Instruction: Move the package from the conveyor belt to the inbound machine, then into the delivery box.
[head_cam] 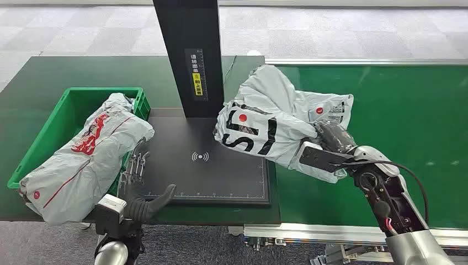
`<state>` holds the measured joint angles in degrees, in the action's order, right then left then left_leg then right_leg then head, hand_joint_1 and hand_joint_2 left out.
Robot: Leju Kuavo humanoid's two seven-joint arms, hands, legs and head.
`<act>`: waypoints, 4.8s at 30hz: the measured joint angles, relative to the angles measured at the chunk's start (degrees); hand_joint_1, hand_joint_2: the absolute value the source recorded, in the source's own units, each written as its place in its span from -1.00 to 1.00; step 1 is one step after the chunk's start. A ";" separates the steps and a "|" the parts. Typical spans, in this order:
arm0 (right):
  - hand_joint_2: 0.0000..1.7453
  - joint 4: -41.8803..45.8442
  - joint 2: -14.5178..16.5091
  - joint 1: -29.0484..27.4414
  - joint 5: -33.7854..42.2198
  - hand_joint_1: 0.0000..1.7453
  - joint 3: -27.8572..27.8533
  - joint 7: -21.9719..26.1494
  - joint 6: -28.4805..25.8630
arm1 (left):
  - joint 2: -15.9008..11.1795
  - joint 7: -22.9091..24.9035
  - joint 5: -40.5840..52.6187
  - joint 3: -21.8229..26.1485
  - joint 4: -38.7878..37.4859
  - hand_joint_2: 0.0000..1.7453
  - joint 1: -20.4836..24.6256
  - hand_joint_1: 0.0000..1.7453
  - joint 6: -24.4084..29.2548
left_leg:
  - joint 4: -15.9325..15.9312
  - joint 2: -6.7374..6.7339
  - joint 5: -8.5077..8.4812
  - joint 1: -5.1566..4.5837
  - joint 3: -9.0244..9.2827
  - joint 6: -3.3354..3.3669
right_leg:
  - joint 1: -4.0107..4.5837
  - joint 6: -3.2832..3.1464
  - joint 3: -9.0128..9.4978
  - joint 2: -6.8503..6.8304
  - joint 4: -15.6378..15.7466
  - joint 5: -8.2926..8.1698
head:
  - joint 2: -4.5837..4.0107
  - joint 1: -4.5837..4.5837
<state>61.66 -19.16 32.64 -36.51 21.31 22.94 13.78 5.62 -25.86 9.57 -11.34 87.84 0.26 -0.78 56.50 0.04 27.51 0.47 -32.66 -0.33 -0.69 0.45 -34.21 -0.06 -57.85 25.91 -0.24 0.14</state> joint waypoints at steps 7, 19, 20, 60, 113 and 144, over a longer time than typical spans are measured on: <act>1.00 0.85 1.79 0.02 -0.11 1.00 6.58 -0.05 4.20 | 0.28 0.44 0.07 -0.13 -0.64 1.00 1.55 -1.00 -1.05 | 0.00 0.00 -0.01 0.00 0.01 0.00 | 0.00 0.00 0.01 0.00 0.00 0.00 | 0.00 -0.01; 1.00 -1.52 1.39 1.41 3.18 1.00 15.07 -1.07 8.62 | 0.76 1.61 -0.02 -1.51 -3.13 1.00 4.61 -1.00 -2.92 | 0.00 -0.01 -0.01 -0.01 0.01 0.00 | -0.01 0.00 0.01 0.01 0.00 -0.01 | 0.00 0.01; 1.00 -2.02 1.42 1.81 2.78 1.00 15.75 -0.82 7.87 | 0.80 1.66 -0.04 -1.71 -3.33 1.00 4.74 -1.00 -2.99 | 0.00 -0.01 -0.01 -0.01 0.02 0.00 | -0.01 0.00 0.01 0.02 0.00 -0.01 | 0.00 0.01; 1.00 -8.26 12.83 0.20 9.94 -1.00 18.79 5.06 -10.95 | 0.97 2.36 -1.80 -5.56 -7.96 1.00 6.86 -1.00 -7.69 | 0.01 -0.01 0.00 0.01 0.02 -0.01 | 0.01 -0.01 -0.02 0.02 0.00 0.00 | 0.00 0.01; 1.00 18.23 14.16 -15.95 16.90 -1.00 0.08 9.29 -12.51 | 0.10 -5.07 19.18 -10.00 -3.71 1.00 11.08 1.00 18.36 | 0.00 -0.04 0.00 0.01 0.02 -0.01 | 0.01 -0.02 -0.01 0.04 0.00 0.01 | 0.00 0.00; 1.00 17.30 14.39 -14.44 17.65 -1.00 -0.09 11.01 -13.07 | -5.76 31.88 58.36 23.07 -15.79 1.00 25.49 1.00 26.19 | -0.01 -0.11 -0.04 0.05 0.04 -0.06 | 0.07 -0.04 -0.02 0.09 -0.04 0.01 | 0.00 0.02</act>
<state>78.96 -4.77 18.20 -18.86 21.22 33.95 0.70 -0.15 6.02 67.94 11.72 72.05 25.75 25.41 56.49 -0.07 27.46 0.52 -32.62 -0.39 -0.62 0.41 -34.24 0.03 -57.89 25.92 -0.24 0.16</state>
